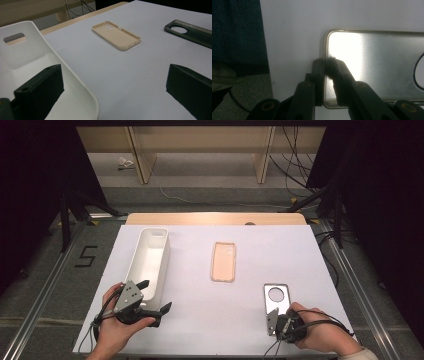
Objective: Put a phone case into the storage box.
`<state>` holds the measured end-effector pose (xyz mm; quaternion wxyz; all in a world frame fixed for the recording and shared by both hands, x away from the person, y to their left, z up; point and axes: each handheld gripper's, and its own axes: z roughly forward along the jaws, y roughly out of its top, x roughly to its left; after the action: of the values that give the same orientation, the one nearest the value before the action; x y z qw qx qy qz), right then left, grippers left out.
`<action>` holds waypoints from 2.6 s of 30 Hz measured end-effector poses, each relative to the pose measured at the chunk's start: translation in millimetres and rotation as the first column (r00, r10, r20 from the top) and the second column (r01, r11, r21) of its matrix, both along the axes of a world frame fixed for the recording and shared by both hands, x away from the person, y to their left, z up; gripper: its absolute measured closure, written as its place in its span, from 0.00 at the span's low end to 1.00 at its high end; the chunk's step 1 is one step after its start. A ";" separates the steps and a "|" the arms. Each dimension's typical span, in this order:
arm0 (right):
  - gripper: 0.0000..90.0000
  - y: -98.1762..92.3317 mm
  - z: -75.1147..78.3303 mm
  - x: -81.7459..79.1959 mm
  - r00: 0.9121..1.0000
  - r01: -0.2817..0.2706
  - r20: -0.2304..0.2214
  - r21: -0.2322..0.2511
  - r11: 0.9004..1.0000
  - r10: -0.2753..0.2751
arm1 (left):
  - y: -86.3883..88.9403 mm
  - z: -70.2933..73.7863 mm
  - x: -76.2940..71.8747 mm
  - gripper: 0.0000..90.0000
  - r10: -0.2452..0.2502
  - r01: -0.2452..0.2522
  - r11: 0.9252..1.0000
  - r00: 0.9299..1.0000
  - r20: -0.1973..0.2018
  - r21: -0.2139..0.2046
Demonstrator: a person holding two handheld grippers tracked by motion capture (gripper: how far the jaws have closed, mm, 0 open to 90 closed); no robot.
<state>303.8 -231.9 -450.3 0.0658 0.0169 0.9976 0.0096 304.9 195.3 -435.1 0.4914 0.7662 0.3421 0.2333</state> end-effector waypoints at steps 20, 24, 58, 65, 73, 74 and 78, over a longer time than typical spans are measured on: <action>0.98 0.7 0.5 0.2 1.000 0.012 -0.027 0.011 1.000 -0.012 | -0.3 0.1 -0.3 0.01 -0.005 0.005 1.000 1.000 0.001 0.002; 0.99 -1.1 1.4 0.4 0.999 0.022 -0.035 0.023 1.000 -0.021 | -0.1 0.2 -0.4 0.01 -0.005 0.005 1.000 1.000 0.001 0.001; 0.99 -14.2 34.1 14.7 0.987 0.131 0.025 0.470 0.873 -0.161 | -1.0 0.1 0.4 0.03 -0.007 0.007 1.000 1.000 -0.003 -0.015; 0.99 -14.3 36.6 18.5 0.981 0.148 0.025 0.541 0.828 -0.192 | -4.4 0.1 0.7 0.04 -0.017 0.017 1.000 1.000 -0.005 -0.013; 0.99 -11.0 38.0 21.8 0.977 0.151 0.029 0.596 0.789 -0.209 | -11.6 5.0 5.0 0.07 -0.018 0.017 1.000 1.000 -0.024 -0.019; 0.99 -9.9 38.1 21.9 0.979 0.145 0.031 0.598 0.788 -0.204 | -12.7 6.1 6.1 0.07 -0.018 0.018 1.000 0.999 -0.029 -0.017; 0.99 -5.9 39.3 21.9 0.978 0.137 0.037 0.615 0.776 -0.203 | -18.2 11.1 12.4 0.08 -0.030 0.029 0.999 0.998 -0.051 -0.024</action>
<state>325.7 -237.8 -411.0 0.1081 0.1267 0.9308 0.3252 317.3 177.1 -423.9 0.4946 0.7713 0.3458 0.2022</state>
